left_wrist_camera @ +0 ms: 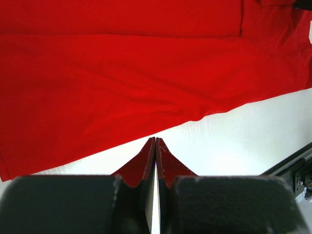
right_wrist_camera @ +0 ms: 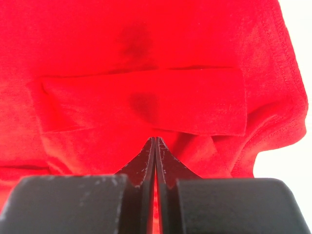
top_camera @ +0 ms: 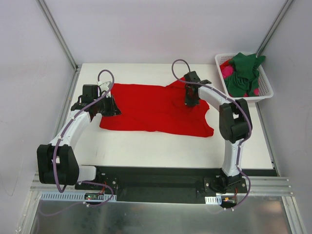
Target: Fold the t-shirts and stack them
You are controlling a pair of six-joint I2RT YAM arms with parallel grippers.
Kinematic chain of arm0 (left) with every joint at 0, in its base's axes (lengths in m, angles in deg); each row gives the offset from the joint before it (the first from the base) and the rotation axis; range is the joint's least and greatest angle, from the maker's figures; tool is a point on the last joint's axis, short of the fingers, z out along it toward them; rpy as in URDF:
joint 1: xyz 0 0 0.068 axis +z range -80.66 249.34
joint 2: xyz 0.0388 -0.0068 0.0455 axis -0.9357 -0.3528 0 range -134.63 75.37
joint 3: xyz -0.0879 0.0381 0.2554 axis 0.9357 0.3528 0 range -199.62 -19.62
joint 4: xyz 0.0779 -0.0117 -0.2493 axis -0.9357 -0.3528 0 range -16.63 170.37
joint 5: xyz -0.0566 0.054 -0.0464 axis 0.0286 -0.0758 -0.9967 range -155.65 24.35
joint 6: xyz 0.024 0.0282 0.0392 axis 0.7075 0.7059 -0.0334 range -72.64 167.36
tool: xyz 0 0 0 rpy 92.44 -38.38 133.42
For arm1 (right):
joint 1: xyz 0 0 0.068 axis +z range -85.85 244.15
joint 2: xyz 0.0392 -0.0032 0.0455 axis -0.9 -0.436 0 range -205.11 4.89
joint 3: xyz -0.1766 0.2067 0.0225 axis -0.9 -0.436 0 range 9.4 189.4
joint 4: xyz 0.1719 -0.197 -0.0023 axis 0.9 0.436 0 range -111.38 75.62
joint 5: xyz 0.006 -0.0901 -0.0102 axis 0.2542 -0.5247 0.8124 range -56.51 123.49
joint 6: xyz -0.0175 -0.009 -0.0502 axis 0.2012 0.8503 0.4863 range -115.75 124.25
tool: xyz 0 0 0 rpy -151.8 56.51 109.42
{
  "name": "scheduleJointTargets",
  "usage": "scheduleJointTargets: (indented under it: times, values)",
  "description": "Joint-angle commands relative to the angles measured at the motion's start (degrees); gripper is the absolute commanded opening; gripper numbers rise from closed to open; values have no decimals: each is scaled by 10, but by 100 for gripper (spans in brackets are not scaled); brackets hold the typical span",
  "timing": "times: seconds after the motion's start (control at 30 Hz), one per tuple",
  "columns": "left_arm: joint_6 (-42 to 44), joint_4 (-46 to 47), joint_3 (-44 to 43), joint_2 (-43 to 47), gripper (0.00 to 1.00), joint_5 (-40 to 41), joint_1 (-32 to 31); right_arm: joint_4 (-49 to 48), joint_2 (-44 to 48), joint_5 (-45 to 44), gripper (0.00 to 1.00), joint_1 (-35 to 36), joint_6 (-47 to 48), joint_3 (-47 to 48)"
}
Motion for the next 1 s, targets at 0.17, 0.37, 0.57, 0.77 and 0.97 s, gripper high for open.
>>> scheduleJointTargets:
  times: [0.17, 0.37, 0.57, 0.77, 0.97]
  values:
    - [12, 11, -1, -8, 1, 0, 4, 42, -27, -19, 1, 1, 5, 40]
    - [12, 11, -2, -13, 1, 1, 4, 49, -39, -22, 1, 1, 8, 59]
    - [14, 12, -3, -16, 1, 0, 4, 50, -47, -21, 1, 2, 8, 65]
    - [13, 13, -4, -19, 1, 1, 4, 53, -57, -24, 1, 2, 11, 76]
    - [14, 13, -6, -23, 1, 3, 4, 55, -72, -19, 1, 0, 16, 93]
